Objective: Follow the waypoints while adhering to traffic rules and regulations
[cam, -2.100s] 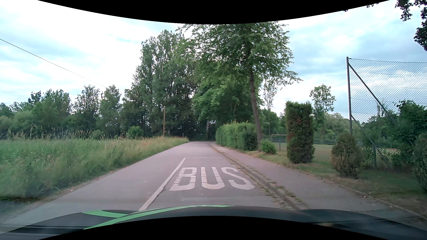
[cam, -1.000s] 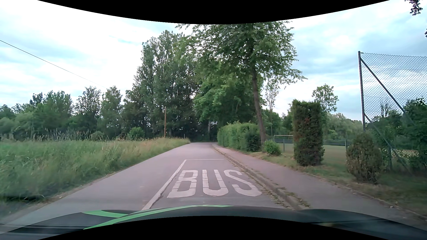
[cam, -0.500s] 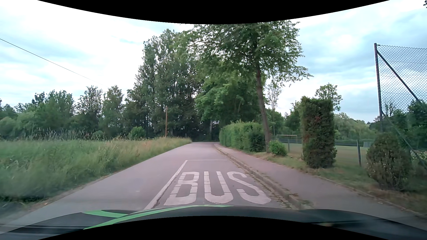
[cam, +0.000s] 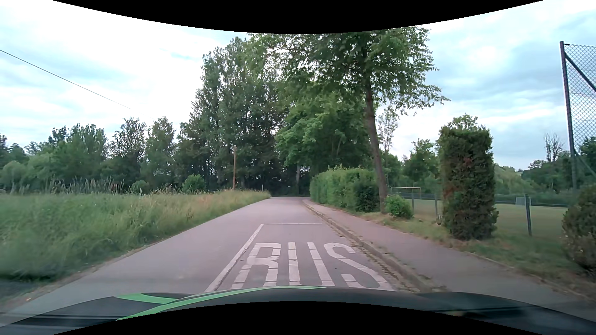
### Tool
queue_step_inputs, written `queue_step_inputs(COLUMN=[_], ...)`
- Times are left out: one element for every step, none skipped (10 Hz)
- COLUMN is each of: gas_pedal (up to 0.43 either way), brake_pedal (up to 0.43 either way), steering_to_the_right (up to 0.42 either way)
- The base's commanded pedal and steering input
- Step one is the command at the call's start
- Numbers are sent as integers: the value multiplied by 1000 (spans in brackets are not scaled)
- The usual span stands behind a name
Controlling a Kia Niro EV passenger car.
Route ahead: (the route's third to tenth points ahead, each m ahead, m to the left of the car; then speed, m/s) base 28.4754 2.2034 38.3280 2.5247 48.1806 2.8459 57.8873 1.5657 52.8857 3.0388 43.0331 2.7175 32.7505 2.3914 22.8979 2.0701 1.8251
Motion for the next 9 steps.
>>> queue_step_inputs(gas_pedal=[67,67,79,79,79,79,79,87,87], brake_pedal=[0,0,0,0,0,0,0,0,0], steering_to_the_right=[-85,-87,-86,-87,-87,-87,-86,-81,-78])
